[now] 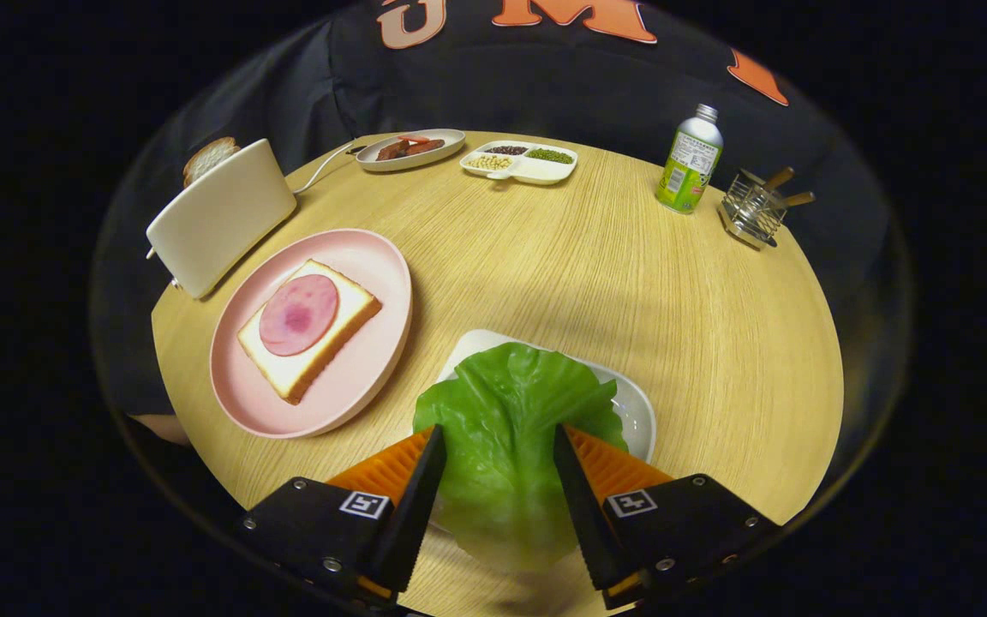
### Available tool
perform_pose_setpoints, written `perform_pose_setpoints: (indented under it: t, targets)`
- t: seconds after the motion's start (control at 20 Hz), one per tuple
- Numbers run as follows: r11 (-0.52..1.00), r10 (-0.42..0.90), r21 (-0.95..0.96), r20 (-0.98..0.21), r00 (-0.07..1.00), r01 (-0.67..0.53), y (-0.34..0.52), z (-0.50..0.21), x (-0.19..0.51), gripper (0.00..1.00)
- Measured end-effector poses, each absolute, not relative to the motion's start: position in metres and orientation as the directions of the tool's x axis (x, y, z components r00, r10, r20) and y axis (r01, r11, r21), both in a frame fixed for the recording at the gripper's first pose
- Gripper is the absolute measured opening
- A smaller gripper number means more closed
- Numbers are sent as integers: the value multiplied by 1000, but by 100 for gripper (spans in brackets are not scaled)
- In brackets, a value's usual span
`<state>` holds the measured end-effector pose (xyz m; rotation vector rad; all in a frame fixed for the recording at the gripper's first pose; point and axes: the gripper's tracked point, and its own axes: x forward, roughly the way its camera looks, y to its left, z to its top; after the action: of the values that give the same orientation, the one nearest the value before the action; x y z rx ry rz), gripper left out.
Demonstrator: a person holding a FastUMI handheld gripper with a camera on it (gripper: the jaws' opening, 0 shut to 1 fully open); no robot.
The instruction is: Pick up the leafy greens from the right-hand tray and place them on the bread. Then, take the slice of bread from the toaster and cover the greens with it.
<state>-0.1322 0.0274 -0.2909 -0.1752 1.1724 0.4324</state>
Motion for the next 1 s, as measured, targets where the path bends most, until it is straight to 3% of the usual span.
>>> perform_pose_setpoints:
  t: [0.2, 0.25, 0.3, 0.35, 0.45, 0.6, 1.0]
  targets:
    - [919, 222, 77, -910, 349, -386, 29, -291, -129, 54]
    - [925, 216, 75, -911, 351, -373, 28, -292, -128, 42]
    - [930, 209, 74, -912, 353, -361, 26, -291, -126, 35]
    - [931, 210, 76, -912, 353, -358, 24, -292, -126, 21]
    - [935, 211, 80, -908, 361, -344, 21, -292, -124, 11]
    - [943, 241, 130, -900, 362, -305, 23, -289, -122, 4]
    - [923, 361, 251, -830, 425, -293, 50, -257, -112, 3]
